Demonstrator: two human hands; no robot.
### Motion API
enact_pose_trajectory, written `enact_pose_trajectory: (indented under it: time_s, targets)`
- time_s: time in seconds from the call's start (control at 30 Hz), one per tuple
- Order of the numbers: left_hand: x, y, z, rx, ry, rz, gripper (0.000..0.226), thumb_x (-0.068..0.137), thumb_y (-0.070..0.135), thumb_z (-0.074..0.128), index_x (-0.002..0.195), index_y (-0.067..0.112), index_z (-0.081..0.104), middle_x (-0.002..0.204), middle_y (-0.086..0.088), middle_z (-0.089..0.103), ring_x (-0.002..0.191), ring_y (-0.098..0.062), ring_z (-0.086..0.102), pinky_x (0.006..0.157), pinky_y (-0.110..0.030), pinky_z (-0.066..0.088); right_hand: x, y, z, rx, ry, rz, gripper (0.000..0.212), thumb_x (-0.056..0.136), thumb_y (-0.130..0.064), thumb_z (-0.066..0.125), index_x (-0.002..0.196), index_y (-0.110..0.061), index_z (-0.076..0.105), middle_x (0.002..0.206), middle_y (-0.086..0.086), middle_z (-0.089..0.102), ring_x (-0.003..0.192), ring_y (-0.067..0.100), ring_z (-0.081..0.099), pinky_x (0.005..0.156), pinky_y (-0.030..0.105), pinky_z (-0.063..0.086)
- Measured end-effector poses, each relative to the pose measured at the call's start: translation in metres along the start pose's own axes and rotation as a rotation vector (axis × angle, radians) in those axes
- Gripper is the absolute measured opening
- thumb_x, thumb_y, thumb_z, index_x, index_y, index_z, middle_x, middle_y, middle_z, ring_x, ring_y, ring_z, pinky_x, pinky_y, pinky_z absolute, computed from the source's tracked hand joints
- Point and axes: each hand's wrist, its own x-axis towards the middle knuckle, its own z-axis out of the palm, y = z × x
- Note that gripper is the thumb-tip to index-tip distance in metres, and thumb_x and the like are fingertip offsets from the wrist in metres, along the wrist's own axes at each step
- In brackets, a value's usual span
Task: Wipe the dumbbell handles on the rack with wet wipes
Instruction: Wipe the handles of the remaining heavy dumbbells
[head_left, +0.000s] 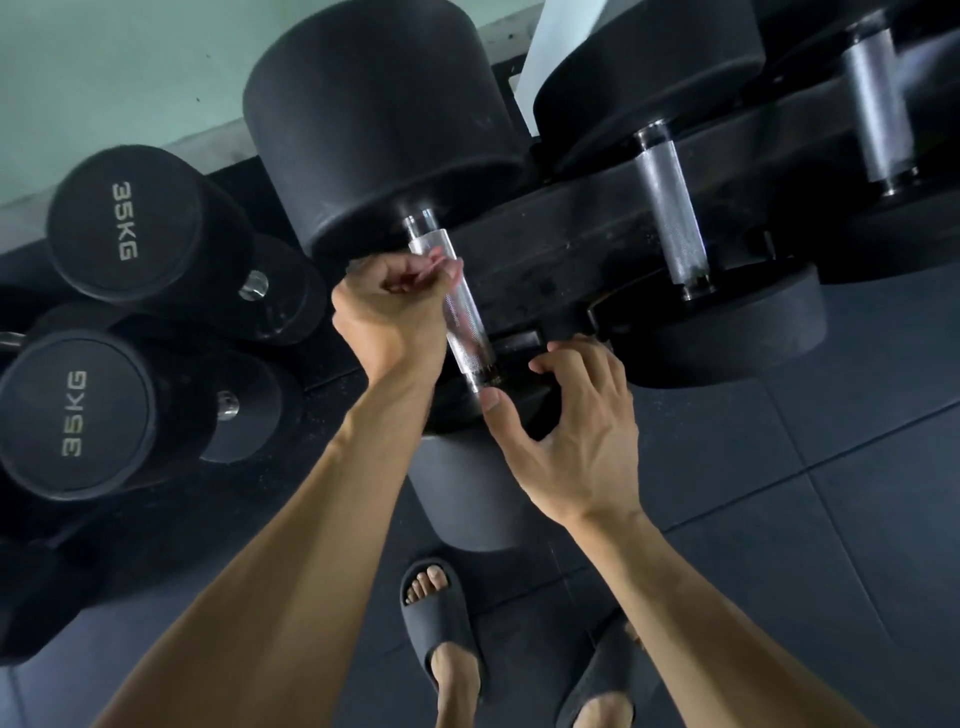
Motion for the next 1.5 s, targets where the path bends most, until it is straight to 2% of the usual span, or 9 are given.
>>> enact_pose_trajectory:
  time_s: [0.17,0.3,0.5,0.67,0.8,0.97,1.1,1.3,1.5]
  targets:
    - [0.005,0.007,0.009,0.003,-0.01,0.103,0.016,0.073,-0.003,0.082,0.077,0.008,0.072,0.071,0.003,0.073,0.063,-0.007,0.073,0.067,-0.023,0.06,0.001,0.001,0.001,-0.001,0.003,0.0,0.057,0.077,-0.062,0.057,0.101,-0.01,0.064,0.116,0.003,0.062,0.122,0.027,0.052,0.096,0.049,0.048]
    - [-0.005,-0.005,-0.019,0.157,-0.237,0.214,0.02,0.078,0.0,0.079,0.076,0.018,0.073,0.08,0.007,0.075,0.071,-0.007,0.074,0.068,-0.025,0.06,0.0,0.0,0.0,0.0,0.002,-0.004,0.057,0.077,-0.063,0.055,0.1,-0.011,0.064,0.114,0.002,0.063,0.121,0.027,0.052,0.096,0.05,0.048]
    - [0.007,-0.002,-0.012,-0.003,-0.107,0.076,0.006,0.082,0.001,0.078,0.084,0.004,0.074,0.081,-0.004,0.075,0.071,-0.01,0.074,0.067,-0.021,0.059,0.0,0.001,0.001,0.004,-0.004,0.005,0.056,0.077,-0.063,0.055,0.1,-0.012,0.064,0.114,0.001,0.062,0.12,0.026,0.052,0.095,0.045,0.048]
    - [-0.012,-0.017,-0.033,0.121,-0.315,-0.198,0.013,0.075,0.007,0.085,0.083,0.006,0.074,0.074,-0.005,0.076,0.072,-0.016,0.075,0.075,-0.029,0.061,0.0,-0.001,-0.001,0.014,0.012,0.002,0.052,0.078,-0.062,0.056,0.097,-0.014,0.062,0.112,0.0,0.062,0.117,0.025,0.053,0.091,0.047,0.049]
    - [-0.001,-0.004,-0.026,0.084,-0.253,-0.189,0.019,0.068,0.009,0.09,0.078,0.009,0.073,0.073,-0.001,0.076,0.071,-0.013,0.075,0.069,-0.023,0.059,0.0,0.001,0.001,0.01,0.002,0.007,0.055,0.078,-0.063,0.055,0.099,-0.013,0.063,0.113,0.0,0.062,0.118,0.024,0.052,0.093,0.044,0.048]
    - [-0.023,-0.011,-0.036,0.304,-0.431,-0.261,0.014,0.074,0.005,0.086,0.074,0.011,0.073,0.073,0.0,0.075,0.064,-0.01,0.073,0.06,-0.018,0.056,0.0,-0.001,0.0,0.018,0.014,0.01,0.053,0.078,-0.063,0.055,0.096,-0.014,0.063,0.111,0.0,0.062,0.117,0.025,0.053,0.092,0.046,0.049]
    - [-0.011,-0.004,-0.036,0.197,-0.36,-0.204,0.021,0.067,-0.007,0.085,0.08,0.003,0.072,0.079,-0.007,0.076,0.069,-0.016,0.075,0.064,-0.022,0.059,0.0,-0.001,0.0,0.029,0.022,0.007,0.052,0.078,-0.062,0.056,0.096,-0.015,0.063,0.111,0.0,0.062,0.117,0.025,0.053,0.092,0.047,0.049]
    - [-0.015,-0.011,-0.04,0.478,-0.482,-0.181,0.02,0.066,0.021,0.092,0.072,0.014,0.073,0.074,0.0,0.074,0.065,-0.01,0.071,0.061,-0.019,0.054,-0.001,0.0,0.0,0.044,0.032,0.004,0.052,0.078,-0.062,0.056,0.098,-0.014,0.064,0.112,0.001,0.062,0.118,0.026,0.053,0.094,0.048,0.048]
    - [-0.005,0.005,-0.03,0.254,-0.327,0.002,0.02,0.066,0.009,0.09,0.074,0.013,0.072,0.071,0.005,0.075,0.068,-0.005,0.073,0.066,-0.015,0.057,0.0,0.001,-0.001,0.048,-0.004,0.023,0.052,0.078,-0.063,0.054,0.1,-0.017,0.063,0.115,-0.002,0.061,0.121,0.022,0.05,0.096,0.043,0.046]
